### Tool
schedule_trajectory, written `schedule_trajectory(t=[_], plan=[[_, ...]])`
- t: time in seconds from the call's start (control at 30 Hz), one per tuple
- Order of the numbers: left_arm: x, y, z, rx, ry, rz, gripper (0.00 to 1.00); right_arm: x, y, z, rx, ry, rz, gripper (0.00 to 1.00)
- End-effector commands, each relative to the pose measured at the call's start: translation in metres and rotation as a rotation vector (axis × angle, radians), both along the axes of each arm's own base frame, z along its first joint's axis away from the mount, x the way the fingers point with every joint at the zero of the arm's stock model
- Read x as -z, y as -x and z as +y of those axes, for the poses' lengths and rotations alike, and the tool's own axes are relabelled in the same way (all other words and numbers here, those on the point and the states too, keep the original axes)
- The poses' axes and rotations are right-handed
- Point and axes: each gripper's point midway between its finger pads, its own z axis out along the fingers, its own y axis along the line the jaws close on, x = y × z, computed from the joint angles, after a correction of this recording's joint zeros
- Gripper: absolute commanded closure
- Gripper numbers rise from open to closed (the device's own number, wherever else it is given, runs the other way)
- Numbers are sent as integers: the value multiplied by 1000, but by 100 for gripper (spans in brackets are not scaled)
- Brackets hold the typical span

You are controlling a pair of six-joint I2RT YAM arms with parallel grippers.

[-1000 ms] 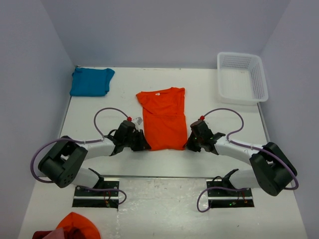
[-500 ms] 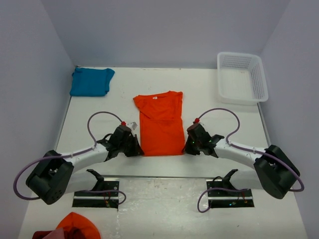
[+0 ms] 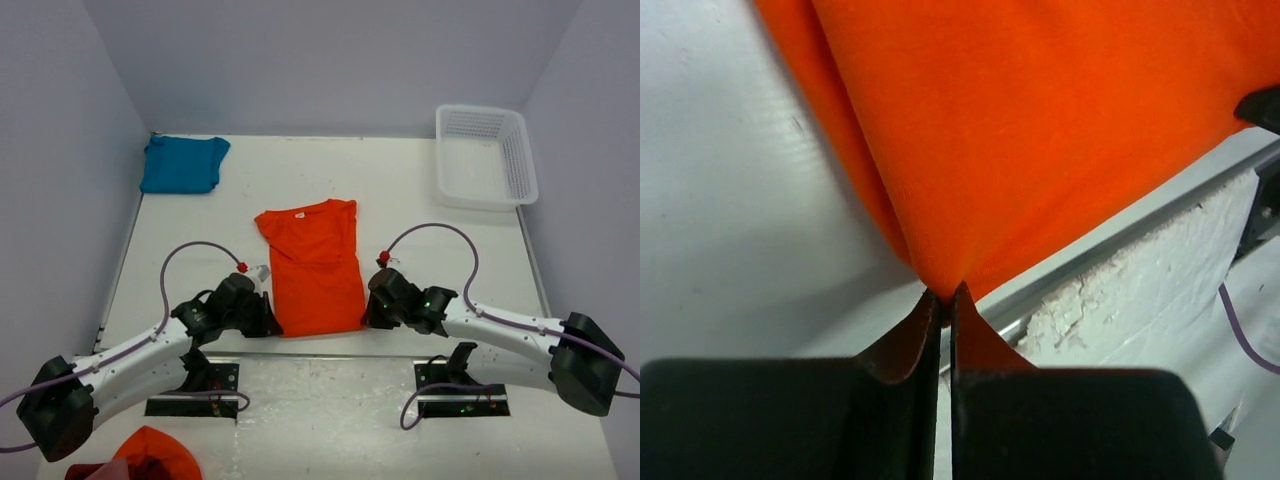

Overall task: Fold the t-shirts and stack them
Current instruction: Grab one side of the 2/3 rectangular tshirt with both arms, then fold the long partially folded tshirt into a neat square

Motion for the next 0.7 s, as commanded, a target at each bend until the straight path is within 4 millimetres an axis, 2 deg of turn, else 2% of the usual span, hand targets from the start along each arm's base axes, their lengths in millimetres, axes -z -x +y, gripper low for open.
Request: schedule_trajectory(t=[0.0,0.07,0.1,0.13,0.17,0.2,0.23,0.27,0.3,0.33,0.37,0.4,0.43,0.47,0.5,0.53,0.6,0.63,0.67], plan=[[0,19,12,-26,-45,49,100,0,9,-20,42,87,-20,100],[-13,18,9,-24,-46,21,100,-12,12,-15,22,83,-44,100],[-17,20,10,-26,-53,16,100,-13,14,-20,26,114,-49,100],[-24,17,9,-26,-51,-2,100,-23,10,-16,30,108,-67,100],[-40,7,5,-40,-39,-48,100,-29,9,-16,31,119,-81,100],[-45,3,5,-38,-57,-64,100,-32,8,-21,32,147,-89,100],[-52,-3,4,-40,-68,-85,100,-47,-1,-17,42,139,-130,100],[-69,-15,2,-62,-78,-126,100,-53,-6,-16,28,155,-154,100],[-69,-20,0,-51,-110,-121,100,-59,-14,-18,32,176,-181,100],[-75,-30,-2,-63,-125,-148,100,-77,-24,-9,31,158,-210,100],[-93,-44,-7,-82,-114,-192,100,-79,-36,-10,45,184,-212,100],[-93,-53,-10,-67,-134,-205,100,-83,-43,-11,25,210,-230,100],[-99,-67,-6,-95,-135,-216,100,-99,-55,-5,27,190,-253,100],[-113,-79,-9,-104,-113,-239,100,-98,-68,-9,23,224,-255,100],[-111,-97,3,-135,-141,-242,100,-103,-77,-8,25,221,-268,100],[-120,-107,3,-134,-119,-254,100,-114,-87,-4,20,209,-295,100],[-118,-127,13,-146,-157,-269,100,-114,-107,-3,4,226,-301,100],[-119,-140,24,-180,-170,-273,100,-122,-116,1,-3,218,-314,100],[-127,-150,24,-183,-159,-283,100,-123,-128,0,-9,218,-320,100]])
